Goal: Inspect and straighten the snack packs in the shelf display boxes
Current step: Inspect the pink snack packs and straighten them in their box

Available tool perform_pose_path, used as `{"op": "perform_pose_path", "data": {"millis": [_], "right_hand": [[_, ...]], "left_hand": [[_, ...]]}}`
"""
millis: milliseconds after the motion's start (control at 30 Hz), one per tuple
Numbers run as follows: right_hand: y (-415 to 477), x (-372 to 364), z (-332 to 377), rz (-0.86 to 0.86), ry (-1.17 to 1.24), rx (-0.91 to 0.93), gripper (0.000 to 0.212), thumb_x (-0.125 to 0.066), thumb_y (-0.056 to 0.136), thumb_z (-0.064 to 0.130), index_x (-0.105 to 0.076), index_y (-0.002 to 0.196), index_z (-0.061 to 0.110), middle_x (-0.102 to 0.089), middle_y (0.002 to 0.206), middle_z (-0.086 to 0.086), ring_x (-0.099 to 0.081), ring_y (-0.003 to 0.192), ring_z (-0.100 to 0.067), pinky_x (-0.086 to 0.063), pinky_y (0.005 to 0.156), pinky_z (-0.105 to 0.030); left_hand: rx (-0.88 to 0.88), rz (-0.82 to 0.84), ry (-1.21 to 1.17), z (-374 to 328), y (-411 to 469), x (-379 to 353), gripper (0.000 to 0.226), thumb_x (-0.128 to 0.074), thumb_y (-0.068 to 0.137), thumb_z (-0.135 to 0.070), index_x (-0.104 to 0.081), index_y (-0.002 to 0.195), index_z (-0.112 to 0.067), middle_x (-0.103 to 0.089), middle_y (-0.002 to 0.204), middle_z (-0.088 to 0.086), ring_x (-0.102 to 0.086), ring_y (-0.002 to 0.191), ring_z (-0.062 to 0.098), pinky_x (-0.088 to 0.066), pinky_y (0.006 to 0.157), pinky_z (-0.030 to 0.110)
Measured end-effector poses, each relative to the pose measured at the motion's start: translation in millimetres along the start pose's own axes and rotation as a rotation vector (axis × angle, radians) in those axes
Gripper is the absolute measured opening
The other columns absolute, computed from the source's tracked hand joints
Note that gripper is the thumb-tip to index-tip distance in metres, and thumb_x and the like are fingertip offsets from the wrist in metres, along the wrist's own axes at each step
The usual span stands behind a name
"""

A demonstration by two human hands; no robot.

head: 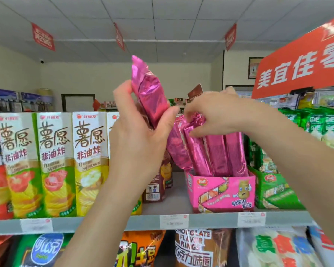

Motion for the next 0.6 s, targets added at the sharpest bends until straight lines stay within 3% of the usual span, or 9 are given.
{"op": "perform_pose_path", "data": {"millis": [100, 167, 267, 333, 400, 500, 600], "right_hand": [[-11, 3, -12, 0.108, 0.172, -0.021, 0.035, -0.075, 0.074, 0.055, -0.049, 0.085, 0.033, -0.052, 0.084, 0.025, -0.052, 0.09, -0.012, -0.039, 0.088, -0.04], [-17, 2, -20, 0.109, 0.339, -0.02, 0.034, -0.081, 0.073, 0.042, -0.054, 0.088, 0.029, -0.063, 0.098, 0.016, -0.06, 0.103, -0.016, -0.046, 0.094, -0.04], [-25, 1, -34, 0.134, 0.464, -0.046, 0.04, -0.081, 0.077, 0.029, -0.056, 0.109, 0.035, -0.063, 0.122, 0.009, -0.055, 0.123, -0.011, -0.043, 0.103, -0.037], [-30, -2, -40, 0.177, 0.477, -0.049, 0.057, -0.077, 0.082, 0.026, -0.05, 0.128, 0.045, -0.059, 0.124, 0.012, -0.051, 0.125, -0.007, -0.039, 0.102, -0.032], [-33, -4, -43, 0.205, 0.484, -0.051, 0.065, -0.074, 0.086, 0.025, -0.04, 0.135, 0.053, -0.057, 0.121, 0.011, -0.049, 0.124, -0.006, -0.036, 0.101, -0.031], [-38, -6, -44, 0.233, 0.582, -0.047, 0.073, -0.07, 0.09, 0.017, -0.032, 0.112, 0.076, -0.056, 0.114, 0.022, -0.053, 0.119, 0.001, -0.04, 0.098, -0.031], [-38, -6, -44, 0.21, 0.614, -0.073, 0.079, -0.066, 0.09, 0.006, -0.034, 0.106, 0.077, -0.056, 0.114, 0.026, -0.059, 0.119, -0.028, -0.048, 0.1, -0.048]], "left_hand": [[0.003, 0.016, 0.031, 1, 6, -11, 0.06, -0.068, 0.085, -0.041, -0.032, 0.129, -0.02, -0.066, 0.084, -0.011, -0.065, 0.073, 0.021, -0.051, 0.067, 0.042], [0.01, 0.04, 0.029, 2, 8, -21, 0.066, -0.068, 0.086, -0.041, -0.028, 0.135, -0.021, -0.068, 0.089, -0.009, -0.066, 0.075, 0.026, -0.052, 0.068, 0.044], [0.009, 0.106, 0.073, 5, 8, -46, 0.084, -0.069, 0.087, -0.039, -0.012, 0.148, -0.03, -0.071, 0.095, 0.0, -0.068, 0.08, 0.03, -0.054, 0.072, 0.043], [0.025, 0.179, 0.1, 9, 5, -66, 0.09, -0.069, 0.088, -0.039, -0.002, 0.148, -0.04, -0.072, 0.097, 0.001, -0.069, 0.081, 0.028, -0.052, 0.071, 0.036], [0.057, 0.278, 0.104, 17, 0, -86, 0.085, -0.066, 0.089, -0.041, -0.003, 0.146, -0.046, -0.07, 0.094, -0.003, -0.069, 0.082, 0.027, -0.052, 0.072, 0.037], [0.084, 0.414, 0.051, 29, -9, -104, 0.073, -0.062, 0.091, -0.045, -0.012, 0.144, -0.048, -0.069, 0.095, -0.007, -0.068, 0.086, 0.021, -0.053, 0.078, 0.038], [0.092, 0.588, -0.038, 35, -16, -119, 0.07, -0.055, 0.096, -0.042, -0.008, 0.148, -0.044, -0.071, 0.105, -0.003, -0.068, 0.093, 0.017, -0.054, 0.085, 0.043]]}}
Point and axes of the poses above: each hand's wrist, its own y-axis towards the middle knuckle, its own x-axis out of the back of the hand, z = x × y, the point moved 8 cm from there along y, towards the middle knuckle
